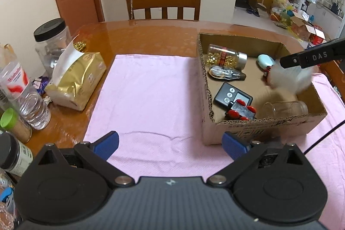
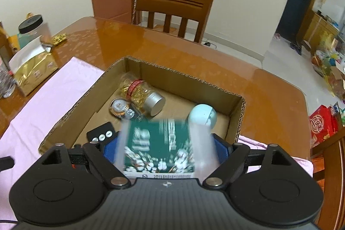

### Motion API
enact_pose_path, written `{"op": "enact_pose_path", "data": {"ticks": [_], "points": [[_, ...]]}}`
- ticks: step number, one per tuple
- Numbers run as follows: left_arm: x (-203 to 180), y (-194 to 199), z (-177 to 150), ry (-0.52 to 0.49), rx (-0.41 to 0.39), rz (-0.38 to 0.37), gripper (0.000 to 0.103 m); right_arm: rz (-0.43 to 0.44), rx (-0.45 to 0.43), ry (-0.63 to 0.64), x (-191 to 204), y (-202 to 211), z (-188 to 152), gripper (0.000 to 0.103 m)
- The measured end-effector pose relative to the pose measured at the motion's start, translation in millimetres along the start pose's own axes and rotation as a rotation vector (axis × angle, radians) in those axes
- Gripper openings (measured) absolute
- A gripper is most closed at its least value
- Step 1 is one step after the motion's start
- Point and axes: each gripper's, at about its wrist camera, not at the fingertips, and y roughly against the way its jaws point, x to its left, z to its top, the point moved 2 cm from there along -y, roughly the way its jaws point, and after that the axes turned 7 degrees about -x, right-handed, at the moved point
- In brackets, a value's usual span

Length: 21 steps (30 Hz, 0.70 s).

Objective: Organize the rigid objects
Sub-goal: 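Open both tools, releasing the timer and bottle into the box, then move the right tool to the red card pack while the left tool reaches the grey cat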

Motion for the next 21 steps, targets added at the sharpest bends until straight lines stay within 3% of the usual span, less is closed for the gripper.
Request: {"op": "enact_pose_path", "data": {"ticks": [2, 13, 21], "points": [[1.4, 2.0, -1.8, -0.002, 0.001, -0.01, 0.101, -0.016, -0.002, -0.003, 0.4, -1.0, -0.5, 0.103], [-3.0, 4.1, -6.9, -0.033, 0.009, -0.019, 0.101, -0.04, 0.002, -0.039, 7.5, 20.3, -12.9, 0.103], [0.6, 6.8, -12.0, -0.046, 0.019, -0.028, 0.101, -0.058, 0.014, -0.083, 24.8, 38.2, -48.2, 0.103]]}}
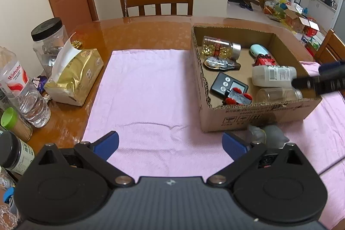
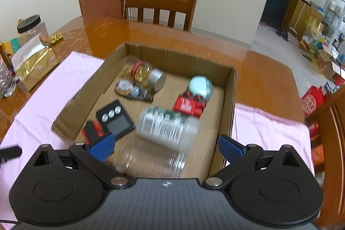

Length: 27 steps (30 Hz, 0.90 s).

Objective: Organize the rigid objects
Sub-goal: 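Move the right tool to the red card pack while the left tool reaches the grey cat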

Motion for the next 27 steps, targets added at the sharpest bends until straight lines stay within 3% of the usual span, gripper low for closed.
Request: {"op": "enact_pose_path", "data": {"ticks": [11, 17, 27], "points": [[-2.5, -8.7, -12.4, -0.038, 0.037, -0.039, 0.101, 0.013, 0.144, -0.09, 30.4, -11.6, -94.8, 0.103], [-3.5, -11.7, -14.9, -0.047, 0.048, -0.062, 0.101, 0.031, 0.187, -0.139, 42.5, -15.0, -112.2, 0.103], [-11.7, -15.2, -21.6, -0.091, 0.078, -0.1, 0.101, 0.005, 0.226, -0.076, 66.9, -24.3, -129.7, 0.103]]}}
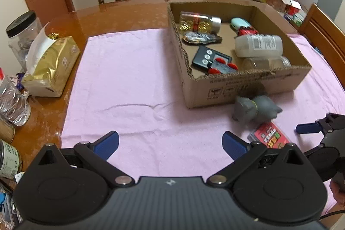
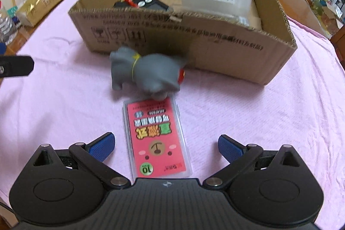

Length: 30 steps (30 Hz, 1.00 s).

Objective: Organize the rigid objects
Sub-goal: 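Move the right tool to the red card pack while the left tool reaches the grey cat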

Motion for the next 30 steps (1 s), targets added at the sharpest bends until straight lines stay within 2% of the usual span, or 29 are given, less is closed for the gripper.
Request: {"op": "enact_pose_path", "data": {"ticks": [6, 16, 21, 25, 30], "points": [[-3.3, -3.6, -1.9, -0.027, 0.012, -0.024, 0.101, -0.045, -0.008, -0.018, -7.8, 2.4, -10.7, 0.103], [-3.9, -6.4, 0.2, -0.046, 0.004, -0.06, 0.101, -0.128, 0.033, -0.158, -47.2, 15.0, -29.4, 0.103], [-1.9, -5.7, 2.7, -0.047, -0.003, -0.062, 0.101, -0.062, 0.007, -0.184, -31.9, 13.4, -22.9, 0.103], [1.8, -5.0, 3.9, -0.043, -0.002, -0.063, 0.101, -0.044, -0.022, -0.203, -15.4, 5.0, -7.0, 0.103], [2.9, -6.5, 3.8, -0.058, -0.002, -0.054, 0.101, -0.155, -0.057, -0.204, -2.4, -9.4, 7.0, 0.103]]}}
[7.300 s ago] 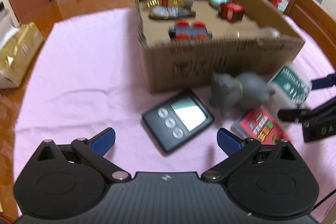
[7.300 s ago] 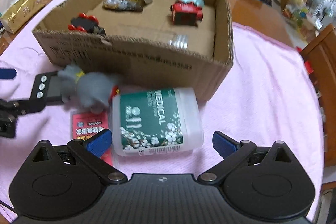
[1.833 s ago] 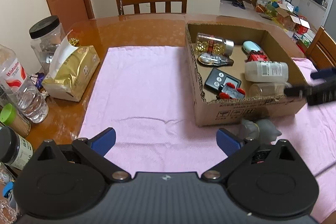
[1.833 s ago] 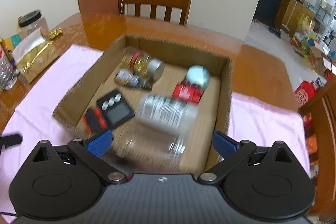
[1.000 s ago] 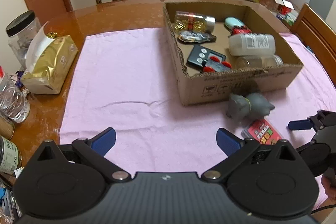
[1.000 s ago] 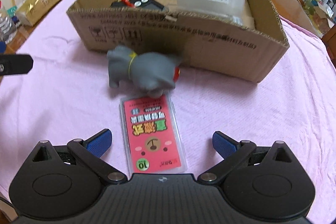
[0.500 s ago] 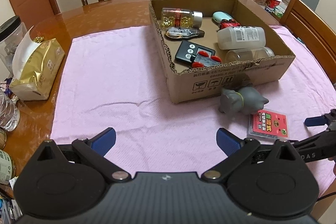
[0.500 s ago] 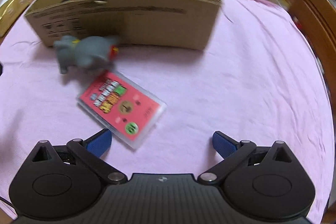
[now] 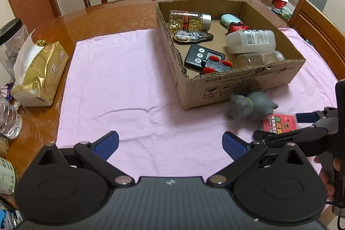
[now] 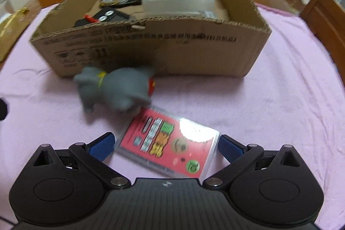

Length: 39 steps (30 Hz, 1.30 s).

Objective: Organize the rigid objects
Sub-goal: 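Move the right tool to the red card pack while the left tool reaches the grey cat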

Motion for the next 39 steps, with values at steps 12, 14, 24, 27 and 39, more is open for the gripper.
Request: {"op": "enact_pose_path", "data": {"ticks": [12, 14, 24, 27, 39], "points": [[-38.7, -15.5, 3.7, -0.026, -0.012, -0.033, 0.101, -0.021, -0.021, -0.024, -68.4, 5.9, -15.9, 0.103], [-52.9, -20.9, 4.0, -0.014, -0.013, -0.057, 0.101, -0.001, -0.015, 0.005, -74.4, 8.9, -17.7, 0.103], [-106.4, -53.7, 5.8, 0.022, -0.029, -0.109, 0.101, 0.094, -0.058, 0.134, -84.9, 5.5, -19.1, 0.103], [-116.1, -63.1, 5.2, 0.009, -0.021, -0.107, 0.101, 0.104, -0.059, 0.149, -84.0, 6.3, -19.0, 0.103], [-110.9, -78.3, -1.7, 0.007, 0.032, -0.045, 0.102, 0.123, -0.05, 0.175, -85.4, 0.6, -11.9, 0.103]]}}
